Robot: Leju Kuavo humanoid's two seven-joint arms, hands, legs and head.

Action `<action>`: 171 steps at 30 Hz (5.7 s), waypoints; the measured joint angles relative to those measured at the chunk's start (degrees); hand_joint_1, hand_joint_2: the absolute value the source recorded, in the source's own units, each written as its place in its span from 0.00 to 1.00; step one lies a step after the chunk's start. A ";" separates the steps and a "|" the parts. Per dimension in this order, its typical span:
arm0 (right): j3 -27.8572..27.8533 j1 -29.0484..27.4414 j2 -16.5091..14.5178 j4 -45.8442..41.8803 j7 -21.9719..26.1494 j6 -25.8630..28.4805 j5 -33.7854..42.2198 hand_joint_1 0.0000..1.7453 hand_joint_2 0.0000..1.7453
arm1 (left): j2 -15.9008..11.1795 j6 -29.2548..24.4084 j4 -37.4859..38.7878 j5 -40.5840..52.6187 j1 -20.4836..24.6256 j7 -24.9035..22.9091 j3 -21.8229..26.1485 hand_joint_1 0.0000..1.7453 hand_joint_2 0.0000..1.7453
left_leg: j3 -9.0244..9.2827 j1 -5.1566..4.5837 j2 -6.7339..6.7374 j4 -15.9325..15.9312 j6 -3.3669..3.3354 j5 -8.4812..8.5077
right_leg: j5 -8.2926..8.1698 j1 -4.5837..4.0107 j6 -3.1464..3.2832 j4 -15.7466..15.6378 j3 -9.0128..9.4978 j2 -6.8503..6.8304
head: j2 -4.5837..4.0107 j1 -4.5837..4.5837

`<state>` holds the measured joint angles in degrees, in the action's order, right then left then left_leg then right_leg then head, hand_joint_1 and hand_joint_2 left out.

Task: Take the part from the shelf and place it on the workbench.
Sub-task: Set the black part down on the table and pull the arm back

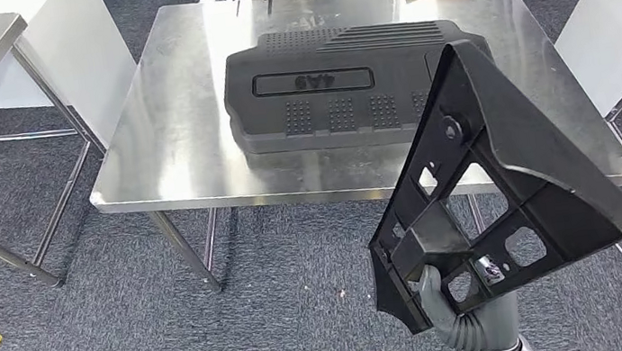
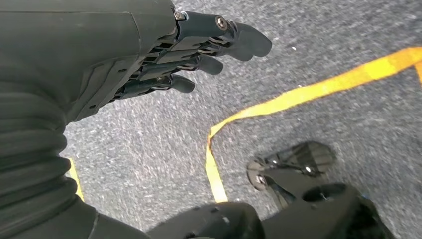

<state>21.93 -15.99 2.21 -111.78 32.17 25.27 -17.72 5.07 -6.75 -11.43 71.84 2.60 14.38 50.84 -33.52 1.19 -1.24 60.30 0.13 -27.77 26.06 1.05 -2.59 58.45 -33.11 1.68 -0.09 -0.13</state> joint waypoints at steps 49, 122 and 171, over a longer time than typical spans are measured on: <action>0.02 0.09 0.01 -0.17 0.01 0.07 -0.34 0.95 1.00 | 0.32 -0.01 0.00 0.00 0.11 0.60 0.04 0.00 1.00 | -1.67 -0.57 1.29 2.91 0.04 -1.51 | 0.38 -0.11 1.44 -0.60 1.06 -1.68 | 0.00 0.06; 20.45 30.57 19.12 14.39 -29.89 -3.91 -64.11 0.95 1.00 | -0.10 3.26 -0.28 1.84 0.69 -0.38 2.62 0.00 1.00 | -0.12 0.20 1.10 -1.82 0.59 1.52 | -0.53 1.22 -1.24 -0.23 -0.68 -1.48 | 0.00 0.32; 21.20 31.50 16.99 16.48 -31.40 -1.46 -65.06 0.95 1.00 | 0.05 3.21 -0.42 2.08 0.59 0.22 2.74 0.00 1.00 | -1.93 -0.10 0.42 0.18 -1.69 1.21 | 4.57 -0.13 -1.02 5.99 -0.28 -1.22 | 0.00 0.36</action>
<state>43.13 15.52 19.20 -95.30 0.77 23.81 -82.78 5.13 -3.54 -11.85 73.92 3.19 14.60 53.58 -35.45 1.09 -0.82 60.47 -1.56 -26.57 30.63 0.92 -3.61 64.44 -33.39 0.46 -0.09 0.23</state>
